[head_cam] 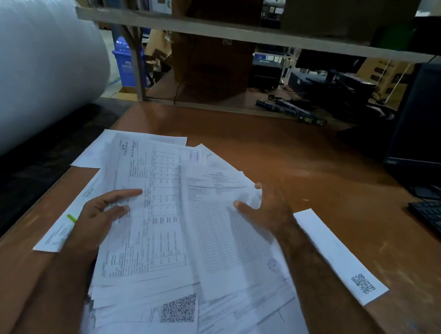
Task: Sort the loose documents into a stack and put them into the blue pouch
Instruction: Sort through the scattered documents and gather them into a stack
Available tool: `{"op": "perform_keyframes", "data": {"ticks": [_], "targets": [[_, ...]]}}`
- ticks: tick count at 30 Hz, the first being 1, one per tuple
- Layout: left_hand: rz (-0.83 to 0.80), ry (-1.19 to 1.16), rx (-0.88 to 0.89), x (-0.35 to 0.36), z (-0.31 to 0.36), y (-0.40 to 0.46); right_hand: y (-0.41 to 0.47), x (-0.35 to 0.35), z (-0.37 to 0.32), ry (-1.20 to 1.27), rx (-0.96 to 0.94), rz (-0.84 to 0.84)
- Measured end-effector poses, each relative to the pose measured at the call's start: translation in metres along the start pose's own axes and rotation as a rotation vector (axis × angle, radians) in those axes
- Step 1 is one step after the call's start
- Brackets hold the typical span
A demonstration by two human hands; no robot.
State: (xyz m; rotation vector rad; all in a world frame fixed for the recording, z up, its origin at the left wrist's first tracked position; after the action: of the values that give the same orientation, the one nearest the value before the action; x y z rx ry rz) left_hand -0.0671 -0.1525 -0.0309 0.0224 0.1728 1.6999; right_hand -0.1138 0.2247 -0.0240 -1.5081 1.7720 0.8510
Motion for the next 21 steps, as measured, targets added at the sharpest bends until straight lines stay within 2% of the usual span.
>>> {"op": "perform_keyframes", "data": {"ticks": [3, 5, 10, 13, 15, 17, 19, 21], "targets": [[-0.005, 0.006, 0.003, 0.001, -0.001, 0.001, 0.001, 0.006, 0.002, -0.135, -0.028, -0.137], [-0.005, 0.000, -0.003, 0.000, -0.004, 0.001, 0.004, 0.008, 0.000, -0.081, -0.037, -0.157], [0.014, -0.034, -0.032, -0.005, -0.010, 0.004, 0.004, 0.005, -0.013, 0.342, -0.159, -0.111], [0.019, -0.041, -0.031, -0.003, -0.008, 0.004, 0.002, -0.013, -0.018, 0.749, -0.170, -0.074], [0.021, -0.028, -0.012, -0.004, -0.008, 0.005, 0.003, -0.022, -0.027, 1.054, -0.130, -0.129], [0.019, -0.026, -0.007, -0.005, -0.006, 0.003, 0.004, -0.018, -0.039, 1.198, -0.113, -0.226], [0.017, -0.035, 0.002, -0.003, -0.003, 0.001, 0.005, 0.001, -0.051, 1.083, -0.130, -0.336], [0.020, -0.047, 0.014, 0.000, 0.000, 0.000, 0.009, 0.024, -0.056, 0.730, -0.229, -0.329]]}}
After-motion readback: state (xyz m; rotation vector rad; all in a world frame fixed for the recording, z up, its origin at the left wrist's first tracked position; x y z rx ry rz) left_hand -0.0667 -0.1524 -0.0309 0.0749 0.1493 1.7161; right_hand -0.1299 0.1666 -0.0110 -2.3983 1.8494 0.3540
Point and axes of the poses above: each hand's wrist, its own y-axis towards the middle knuckle, its own x-axis out of the palm, z = x × y, the point moved 6 cm from there along y, towards the middle knuckle, and after that the axes turned 1 degree about x, right-handed, at the moved point
